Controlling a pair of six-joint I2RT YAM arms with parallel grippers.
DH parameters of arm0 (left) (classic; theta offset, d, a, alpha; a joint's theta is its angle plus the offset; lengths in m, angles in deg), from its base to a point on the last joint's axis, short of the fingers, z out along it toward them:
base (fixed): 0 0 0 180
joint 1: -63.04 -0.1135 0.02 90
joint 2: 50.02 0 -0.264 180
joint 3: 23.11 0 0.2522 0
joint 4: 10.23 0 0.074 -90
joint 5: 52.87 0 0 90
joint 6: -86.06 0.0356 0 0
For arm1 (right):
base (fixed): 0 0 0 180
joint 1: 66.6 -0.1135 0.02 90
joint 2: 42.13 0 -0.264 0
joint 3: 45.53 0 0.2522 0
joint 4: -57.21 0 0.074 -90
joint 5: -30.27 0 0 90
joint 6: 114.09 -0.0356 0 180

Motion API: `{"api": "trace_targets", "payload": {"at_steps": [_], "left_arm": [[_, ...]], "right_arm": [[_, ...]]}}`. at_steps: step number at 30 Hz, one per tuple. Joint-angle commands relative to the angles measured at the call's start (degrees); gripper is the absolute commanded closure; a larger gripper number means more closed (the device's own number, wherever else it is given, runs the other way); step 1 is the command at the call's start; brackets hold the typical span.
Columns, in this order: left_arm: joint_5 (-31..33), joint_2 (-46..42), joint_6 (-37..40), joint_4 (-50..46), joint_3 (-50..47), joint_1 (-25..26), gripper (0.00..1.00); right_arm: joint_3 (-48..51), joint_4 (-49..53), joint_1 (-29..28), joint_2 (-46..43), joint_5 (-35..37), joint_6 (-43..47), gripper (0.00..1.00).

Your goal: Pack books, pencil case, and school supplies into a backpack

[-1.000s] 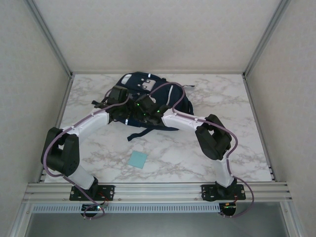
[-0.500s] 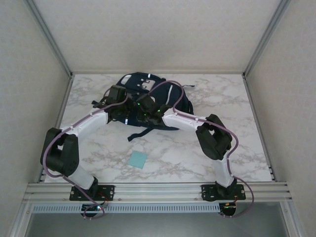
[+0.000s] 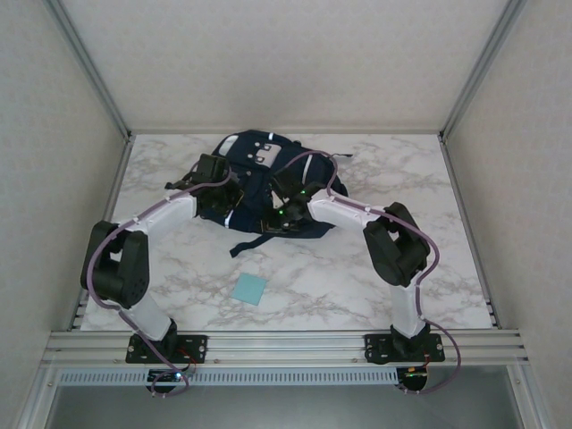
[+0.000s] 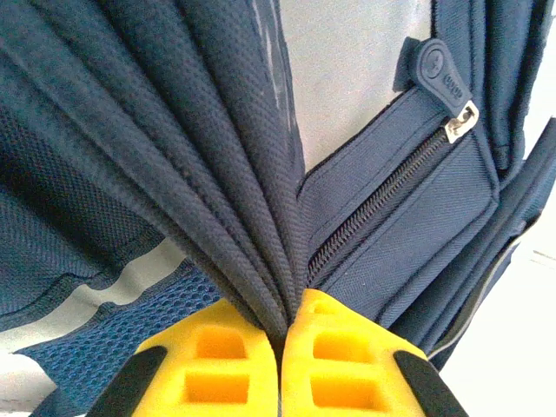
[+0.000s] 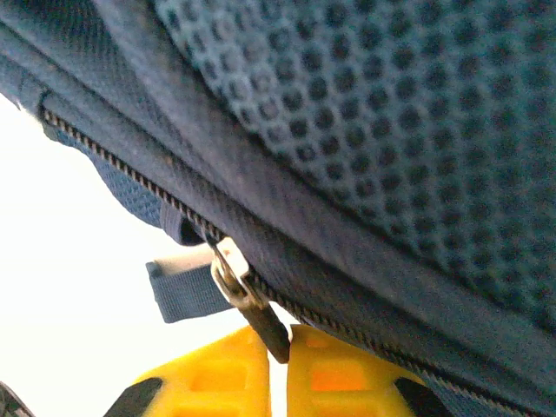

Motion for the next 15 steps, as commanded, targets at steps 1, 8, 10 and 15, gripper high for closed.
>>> {"api": "trace_targets", "payload": {"at_steps": [1,8,10,15], "left_arm": [[1.3,0.2,2.9,2.9,3.9,-2.1,1.0],[0.7,1.1,5.8,1.5,5.5,-3.3,1.0],[0.3,1.6,6.7,0.9,6.3,-3.8,1.0],[-2.2,1.7,6.3,1.3,6.7,-3.9,1.0]], "right_arm": [[1.2,16.0,1.0,-2.9,1.6,4.9,1.0],[0.3,26.6,3.4,-3.7,11.4,13.6,1.0],[0.2,28.4,4.5,-4.0,13.9,15.1,1.0],[-0.6,27.0,5.4,-6.9,11.7,14.7,1.0]]}}
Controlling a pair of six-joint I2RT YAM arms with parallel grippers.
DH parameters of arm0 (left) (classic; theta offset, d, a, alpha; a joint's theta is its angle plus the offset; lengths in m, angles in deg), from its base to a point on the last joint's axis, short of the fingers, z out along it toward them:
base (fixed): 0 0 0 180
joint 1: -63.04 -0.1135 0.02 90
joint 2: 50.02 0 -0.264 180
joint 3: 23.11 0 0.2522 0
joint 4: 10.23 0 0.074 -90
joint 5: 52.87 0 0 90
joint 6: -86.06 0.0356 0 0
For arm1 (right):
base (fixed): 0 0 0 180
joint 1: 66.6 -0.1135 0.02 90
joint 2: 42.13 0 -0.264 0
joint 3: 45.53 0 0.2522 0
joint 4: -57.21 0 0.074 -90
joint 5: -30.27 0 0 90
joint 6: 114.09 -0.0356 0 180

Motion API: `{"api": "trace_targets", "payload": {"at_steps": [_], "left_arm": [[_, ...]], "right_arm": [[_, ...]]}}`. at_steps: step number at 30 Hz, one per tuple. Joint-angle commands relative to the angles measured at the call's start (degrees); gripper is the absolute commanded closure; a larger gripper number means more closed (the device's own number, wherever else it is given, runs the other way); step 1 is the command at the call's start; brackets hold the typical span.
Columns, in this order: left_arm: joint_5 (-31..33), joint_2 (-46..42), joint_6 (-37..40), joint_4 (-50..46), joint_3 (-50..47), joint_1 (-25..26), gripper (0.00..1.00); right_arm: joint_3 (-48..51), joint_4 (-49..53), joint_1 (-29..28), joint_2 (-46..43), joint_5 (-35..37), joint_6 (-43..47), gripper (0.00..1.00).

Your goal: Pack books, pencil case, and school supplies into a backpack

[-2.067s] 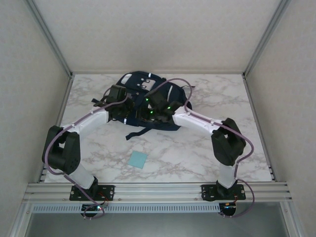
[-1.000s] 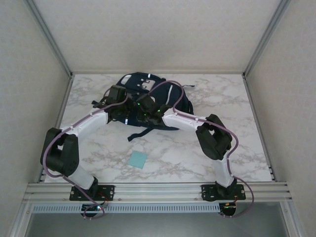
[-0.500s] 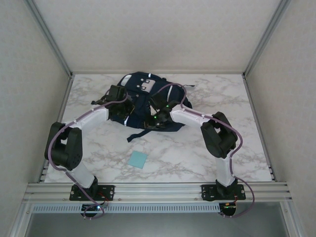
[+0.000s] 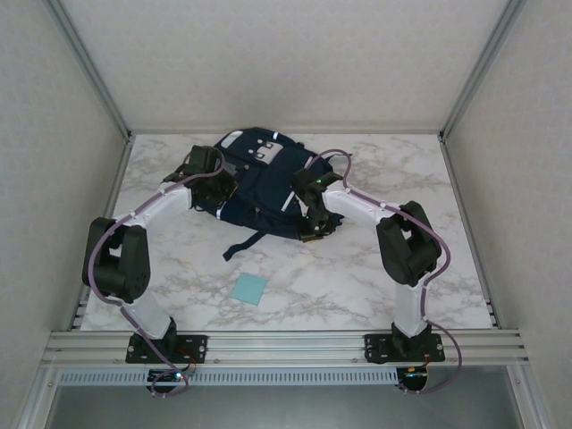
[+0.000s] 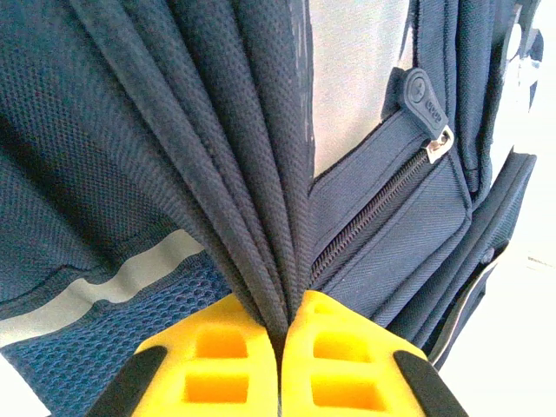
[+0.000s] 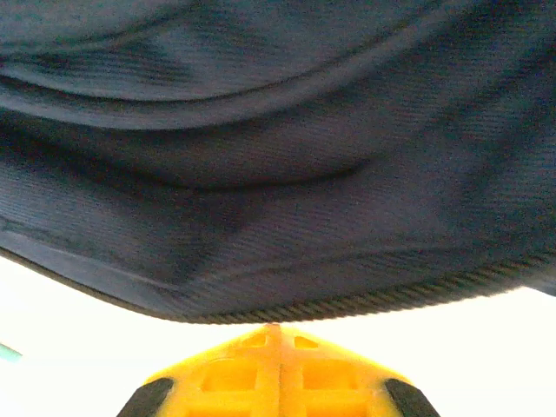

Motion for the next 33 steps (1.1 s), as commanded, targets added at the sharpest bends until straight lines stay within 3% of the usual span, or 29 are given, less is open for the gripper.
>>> {"api": "trace_targets", "payload": {"at_steps": [1,3,5,7,20,28,33], "left_arm": [[-1.6,-0.4,0.5,2.7,2.2,-0.4,1.0],[-1.7,-1.3,-0.8,3.4,1.4,0.1,1.0],[-1.4,-2.4,-1.7,3.5,0.9,0.5,1.0],[-1.1,-3.6,-2.7,3.5,0.6,1.2,1.0],[0.5,-7.1,-8.8,4.5,-0.4,4.2,1.0],[2.5,-8.7,-10.8,5.1,-2.6,5.8,1.0],[2.5,-9.2,-10.8,5.2,-2.6,5.9,1.0]], "right_arm": [[-1.0,0.8,-0.2,-4.5,-1.6,0.4,1.0],[-1.3,-2.5,-0.4,-5.9,-4.8,-2.3,0.98],[-1.2,-7.1,-0.8,-7.2,-7.2,-5.9,0.85],[-0.7,-12.0,-1.5,-8.1,-8.8,-9.4,0.78],[-0.5,-31.6,-6.7,-3.4,-2.6,-21.5,0.47],[-9.3,-22.8,-11.2,3.1,9.1,-24.4,0.45],[-11.0,-17.8,-12.4,6.6,20.6,-27.3,0.51]]}}
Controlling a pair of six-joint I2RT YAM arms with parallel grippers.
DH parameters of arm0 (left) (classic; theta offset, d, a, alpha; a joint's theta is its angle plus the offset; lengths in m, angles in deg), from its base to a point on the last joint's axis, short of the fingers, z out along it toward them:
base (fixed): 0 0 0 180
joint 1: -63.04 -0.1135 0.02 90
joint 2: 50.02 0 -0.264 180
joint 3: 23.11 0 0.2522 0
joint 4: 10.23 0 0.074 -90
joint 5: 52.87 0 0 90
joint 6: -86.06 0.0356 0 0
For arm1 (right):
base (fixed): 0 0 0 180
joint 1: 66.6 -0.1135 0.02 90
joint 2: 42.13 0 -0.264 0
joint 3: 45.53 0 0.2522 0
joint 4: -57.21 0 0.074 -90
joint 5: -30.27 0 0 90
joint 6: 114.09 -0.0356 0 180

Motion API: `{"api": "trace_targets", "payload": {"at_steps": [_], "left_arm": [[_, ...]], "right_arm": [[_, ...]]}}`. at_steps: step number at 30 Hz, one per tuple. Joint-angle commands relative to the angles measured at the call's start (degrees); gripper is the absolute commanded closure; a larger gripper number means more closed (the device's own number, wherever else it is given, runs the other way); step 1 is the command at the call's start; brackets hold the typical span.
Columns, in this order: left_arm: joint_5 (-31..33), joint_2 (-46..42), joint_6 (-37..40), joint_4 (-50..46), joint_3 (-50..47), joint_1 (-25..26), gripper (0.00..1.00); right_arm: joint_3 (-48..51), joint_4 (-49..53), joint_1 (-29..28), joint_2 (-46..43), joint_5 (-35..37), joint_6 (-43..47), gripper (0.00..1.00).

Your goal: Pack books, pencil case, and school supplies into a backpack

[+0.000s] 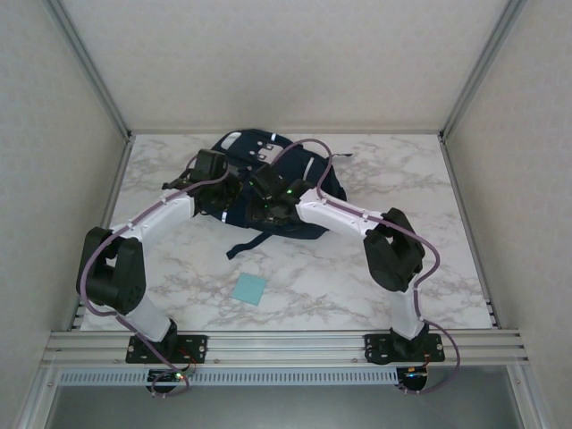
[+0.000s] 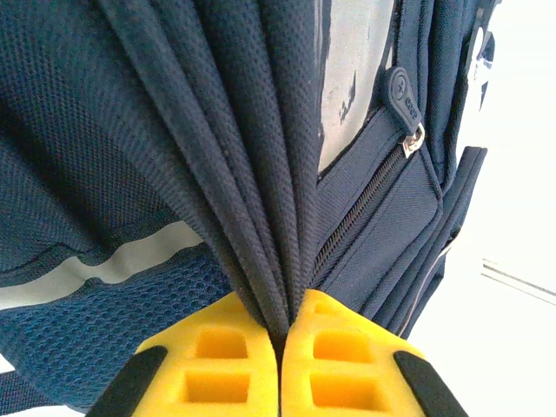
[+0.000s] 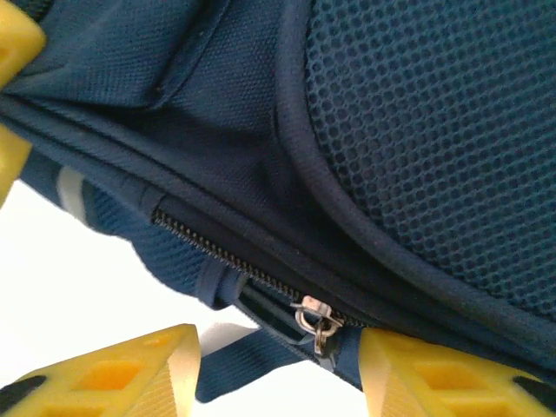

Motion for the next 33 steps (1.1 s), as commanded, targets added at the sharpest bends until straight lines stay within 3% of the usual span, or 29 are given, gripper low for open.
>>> {"api": "trace_targets", "payload": {"at_steps": [1,3,8,11,16,27,33], "left_arm": [[-1.2,-4.6,-1.1,3.4,0.3,1.2,1.0],[-1.0,-4.9,-0.9,3.1,0.4,1.2,1.0],[-0.2,-5.2,-0.8,2.6,0.1,1.0,1.0],[0.2,-5.3,-0.7,2.6,0.0,0.7,1.0],[1.2,-5.4,0.2,1.9,0.0,-0.8,1.0],[0.4,-5.9,-0.3,2.5,-0.5,-1.5,1.0],[0.8,-5.6,1.0,2.2,-0.3,-2.4,1.0]], "right_arm": [[-1.7,4.3,-0.3,3.1,10.9,-3.0,0.55],[-1.7,3.9,-0.2,3.7,11.9,-2.7,0.66],[-1.2,2.7,-0.3,3.8,11.1,-1.2,0.83],[0.3,1.6,-0.2,3.2,10.2,0.2,0.99],[3.1,2.2,0.2,0.8,9.4,2.4,1.0],[6.7,-0.1,1.7,-3.1,-1.4,-0.5,1.0],[4.9,10.8,2.3,-2.2,8.4,7.0,1.0]]}}
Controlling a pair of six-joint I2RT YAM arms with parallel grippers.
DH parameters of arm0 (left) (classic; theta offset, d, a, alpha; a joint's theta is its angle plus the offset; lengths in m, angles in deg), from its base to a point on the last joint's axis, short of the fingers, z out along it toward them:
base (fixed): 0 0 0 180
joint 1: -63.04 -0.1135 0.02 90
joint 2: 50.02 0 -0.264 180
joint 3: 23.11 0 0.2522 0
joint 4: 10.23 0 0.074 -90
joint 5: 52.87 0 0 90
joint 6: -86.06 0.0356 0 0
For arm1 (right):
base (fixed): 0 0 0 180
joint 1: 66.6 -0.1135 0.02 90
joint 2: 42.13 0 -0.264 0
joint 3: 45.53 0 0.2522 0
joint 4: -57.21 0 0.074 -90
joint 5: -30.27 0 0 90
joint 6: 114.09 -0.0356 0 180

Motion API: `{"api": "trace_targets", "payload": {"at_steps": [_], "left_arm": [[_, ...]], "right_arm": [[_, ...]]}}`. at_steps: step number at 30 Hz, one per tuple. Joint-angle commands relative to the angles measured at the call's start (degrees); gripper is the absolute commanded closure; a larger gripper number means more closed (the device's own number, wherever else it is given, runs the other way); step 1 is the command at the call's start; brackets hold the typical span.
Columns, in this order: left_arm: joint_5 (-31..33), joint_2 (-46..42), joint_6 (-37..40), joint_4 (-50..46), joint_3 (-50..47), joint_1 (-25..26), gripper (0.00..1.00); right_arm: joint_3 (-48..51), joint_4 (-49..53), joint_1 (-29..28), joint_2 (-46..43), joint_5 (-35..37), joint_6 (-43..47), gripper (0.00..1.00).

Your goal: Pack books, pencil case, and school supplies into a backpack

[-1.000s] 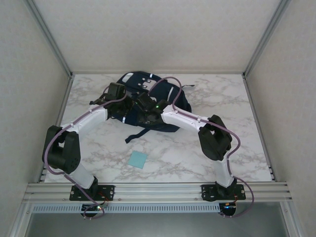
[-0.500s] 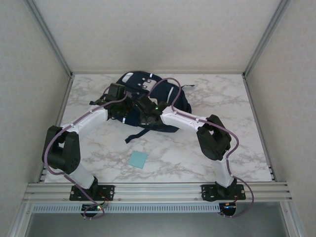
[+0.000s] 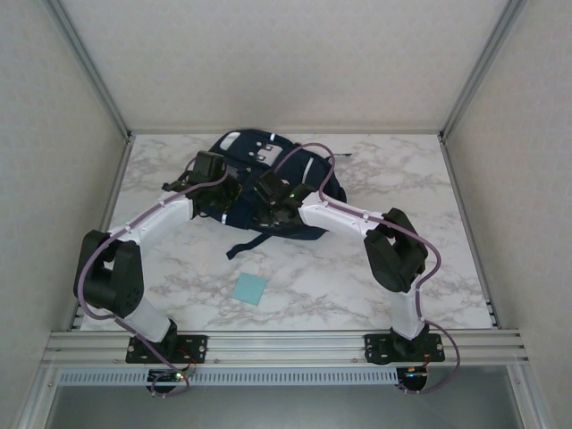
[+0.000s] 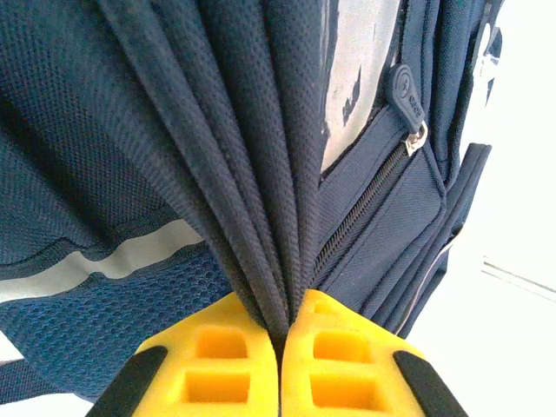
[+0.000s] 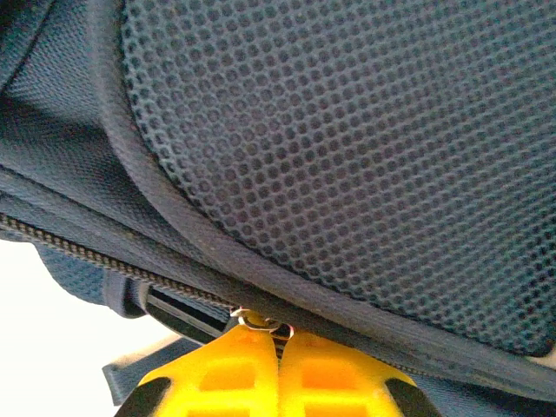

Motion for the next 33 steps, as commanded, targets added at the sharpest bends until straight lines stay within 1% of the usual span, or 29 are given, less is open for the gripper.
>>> {"api": "trace_targets", "payload": {"at_steps": [1,6,11,17,20,21,22,26,29,30,31,32,33], "left_arm": [[0.9,-4.0,1.4,2.2,1.4,-2.2,1.0],[0.3,-3.1,2.9,1.5,3.5,-3.3,1.0],[-0.3,-2.1,4.2,0.9,5.0,-4.1,1.0],[-2.1,0.3,7.6,-0.8,7.4,-5.3,1.0],[-2.9,2.5,10.6,-1.7,9.1,-6.5,1.0],[-2.9,3.3,11.5,-2.4,9.9,-6.9,1.0],[-3.2,4.3,12.4,-2.8,10.6,-7.5,1.0],[-4.4,7.9,14.7,-2.7,13.7,-9.1,1.0],[-6.0,10.8,17.6,-5.3,17.9,-9.4,1.0],[-6.8,11.5,18.1,-6.5,19.3,-9.4,0.95],[-8.1,12.1,18.6,-7.2,20.1,-9.4,0.77],[-8.5,12.1,18.4,-8.2,20.4,-9.3,0.48],[-8.5,11.7,18.0,-9.2,20.1,-9.1,0.32]], "right_arm": [[0.3,12.1,1.4,-0.5,8.2,6.5,1.0],[3.0,18.3,1.6,-1.2,13.5,13.2,1.0],[6.3,19.1,3.6,-2.8,14.6,17.0,1.0],[4.7,23.0,6.3,-2.2,17.3,23.8,1.0],[3.5,25.3,6.5,-1.2,18.0,27.3,1.0],[3.3,25.8,8.3,-0.9,18.0,27.8,1.0],[3.2,26.0,8.7,-0.7,18.0,28.3,1.0],[2.6,25.4,9.3,-0.7,16.3,28.5,1.0],[1.7,24.2,9.3,-0.6,13.6,27.9,1.0],[1.3,23.9,9.3,-0.5,13.0,27.8,1.0],[0.8,23.5,9.3,-0.3,12.0,27.5,1.0],[0.4,23.1,9.3,-0.1,11.3,27.3,1.0],[0.0,22.7,9.3,0.0,10.6,27.2,1.0]]}}
